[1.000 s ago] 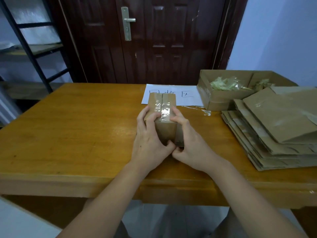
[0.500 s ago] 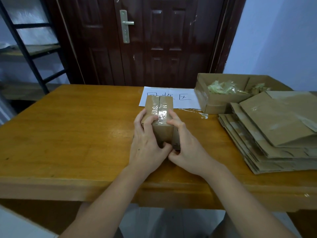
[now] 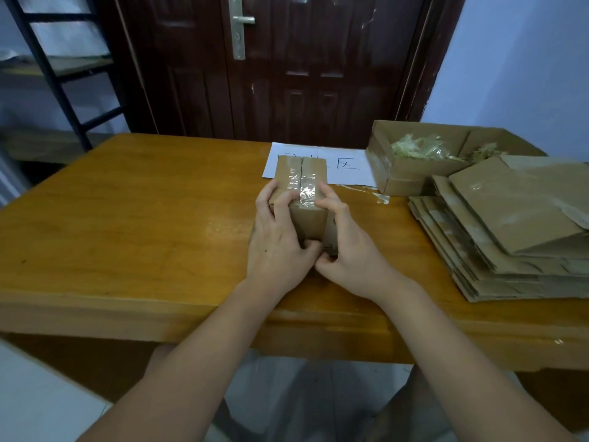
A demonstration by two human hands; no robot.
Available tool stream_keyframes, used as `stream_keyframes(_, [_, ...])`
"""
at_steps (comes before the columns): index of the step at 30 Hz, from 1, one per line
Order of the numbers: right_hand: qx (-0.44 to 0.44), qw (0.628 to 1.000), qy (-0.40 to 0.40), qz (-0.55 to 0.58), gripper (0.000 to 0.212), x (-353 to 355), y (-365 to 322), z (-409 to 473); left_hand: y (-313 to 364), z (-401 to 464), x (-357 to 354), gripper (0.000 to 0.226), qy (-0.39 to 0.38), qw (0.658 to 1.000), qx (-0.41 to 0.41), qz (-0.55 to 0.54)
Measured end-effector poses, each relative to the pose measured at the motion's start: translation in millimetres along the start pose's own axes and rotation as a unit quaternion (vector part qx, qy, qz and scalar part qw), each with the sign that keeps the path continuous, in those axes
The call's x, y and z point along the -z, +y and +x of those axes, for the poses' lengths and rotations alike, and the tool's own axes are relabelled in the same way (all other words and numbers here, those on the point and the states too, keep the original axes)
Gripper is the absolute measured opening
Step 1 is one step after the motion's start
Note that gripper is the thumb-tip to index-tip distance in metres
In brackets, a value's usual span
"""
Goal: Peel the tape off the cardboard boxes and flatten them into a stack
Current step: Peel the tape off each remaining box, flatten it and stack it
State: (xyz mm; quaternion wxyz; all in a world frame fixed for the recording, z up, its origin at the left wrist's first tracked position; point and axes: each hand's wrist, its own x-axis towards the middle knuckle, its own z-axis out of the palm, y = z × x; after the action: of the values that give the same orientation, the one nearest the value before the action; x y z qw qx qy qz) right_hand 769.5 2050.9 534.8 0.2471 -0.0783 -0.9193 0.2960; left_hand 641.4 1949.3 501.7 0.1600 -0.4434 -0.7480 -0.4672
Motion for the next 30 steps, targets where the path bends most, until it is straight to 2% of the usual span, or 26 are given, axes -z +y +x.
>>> stream_keyframes(7, [0.003, 1.0, -0.001, -0.011, 0.086, 2.2, 4.2, -4.0, -7.1, 1.1, 8.8, 0.09, -0.05, 0.997, -0.024, -0.05])
stream_keyframes(16, [-0.003, 1.0, -0.004, -0.02, 0.09, 2.2, 6.3, -4.0, -20.8, 7.9, 17.4, 0.093, -0.103, 0.993, -0.051, -0.014])
stream_keyframes(24, [0.007, 1.0, 0.007, -0.023, 0.093, -3.5, 13.5, -2.5, -13.8, 4.6, 17.4, 0.096, -0.087, 0.995, -0.044, -0.001])
stream_keyframes(30, [0.005, 1.0, 0.014, -0.016, 0.086, -3.8, 13.9, -1.8, -3.1, 3.4, 11.0, 0.095, -0.068, 0.998, -0.018, 0.001])
